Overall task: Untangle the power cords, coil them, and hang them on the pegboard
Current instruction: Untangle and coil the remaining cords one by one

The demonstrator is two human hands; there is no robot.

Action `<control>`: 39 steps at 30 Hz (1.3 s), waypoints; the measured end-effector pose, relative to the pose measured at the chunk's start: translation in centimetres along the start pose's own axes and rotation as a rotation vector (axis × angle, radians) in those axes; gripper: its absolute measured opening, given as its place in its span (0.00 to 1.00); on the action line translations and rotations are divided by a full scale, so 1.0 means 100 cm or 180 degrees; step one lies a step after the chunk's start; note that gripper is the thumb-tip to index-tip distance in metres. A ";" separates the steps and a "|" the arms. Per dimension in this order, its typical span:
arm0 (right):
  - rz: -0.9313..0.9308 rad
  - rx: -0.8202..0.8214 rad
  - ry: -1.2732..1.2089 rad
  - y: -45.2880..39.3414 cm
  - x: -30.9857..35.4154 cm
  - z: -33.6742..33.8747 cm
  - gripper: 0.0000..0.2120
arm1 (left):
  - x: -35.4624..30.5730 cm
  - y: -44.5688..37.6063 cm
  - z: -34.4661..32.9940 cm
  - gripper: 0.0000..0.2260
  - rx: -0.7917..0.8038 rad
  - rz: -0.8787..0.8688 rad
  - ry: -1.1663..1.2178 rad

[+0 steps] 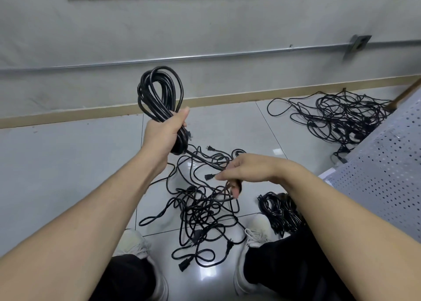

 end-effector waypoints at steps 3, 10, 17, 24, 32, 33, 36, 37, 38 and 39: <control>0.0271 0.0061 -0.0690 0.006 0.003 0.007 0.16 | -0.002 -0.007 0.008 0.14 -0.0021 -0.0182 -0.0300; 0.0341 -0.0740 -0.0711 0.023 -0.007 0.048 0.20 | 0.013 -0.007 0.005 0.18 0.0292 -0.0168 -0.0937; 0.0857 -0.0397 -0.1466 0.036 -0.003 0.052 0.09 | 0.013 -0.010 0.005 0.14 0.0288 -0.0416 -0.1586; 0.0778 -0.1368 -0.0756 0.039 -0.001 0.064 0.13 | -0.005 -0.002 -0.004 0.13 0.0527 -0.0959 -0.2622; 0.1044 -0.0954 -0.1476 0.042 -0.005 0.066 0.10 | 0.016 0.009 -0.019 0.18 0.1213 -0.0724 -0.3196; 0.1108 -0.1053 -0.1609 0.043 -0.007 0.069 0.07 | 0.021 0.010 -0.020 0.21 0.1232 -0.0614 -0.3157; 0.1159 -0.1673 -0.1748 0.048 -0.008 0.081 0.07 | 0.025 0.016 -0.031 0.22 0.1457 -0.0524 -0.2995; 0.1177 -0.1929 -0.1768 0.050 -0.008 0.085 0.07 | 0.025 0.021 -0.037 0.22 0.1556 -0.0465 -0.2805; 0.1198 -0.2171 -0.1804 0.052 -0.007 0.090 0.07 | 0.024 0.027 -0.041 0.24 0.1624 -0.0380 -0.2575; 0.1244 -0.2344 -0.1882 0.054 -0.007 0.094 0.06 | 0.022 0.033 -0.045 0.27 0.1653 -0.0277 -0.2334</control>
Point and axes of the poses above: each hand's wrist, its own y-axis away from the middle knuckle, its own z-axis out of the back of the hand, x = y × z, the point moved 8 cm from there along -y, towards the middle knuckle, and after that the axes turned 13 degrees about -z, right-handed, at the moved point
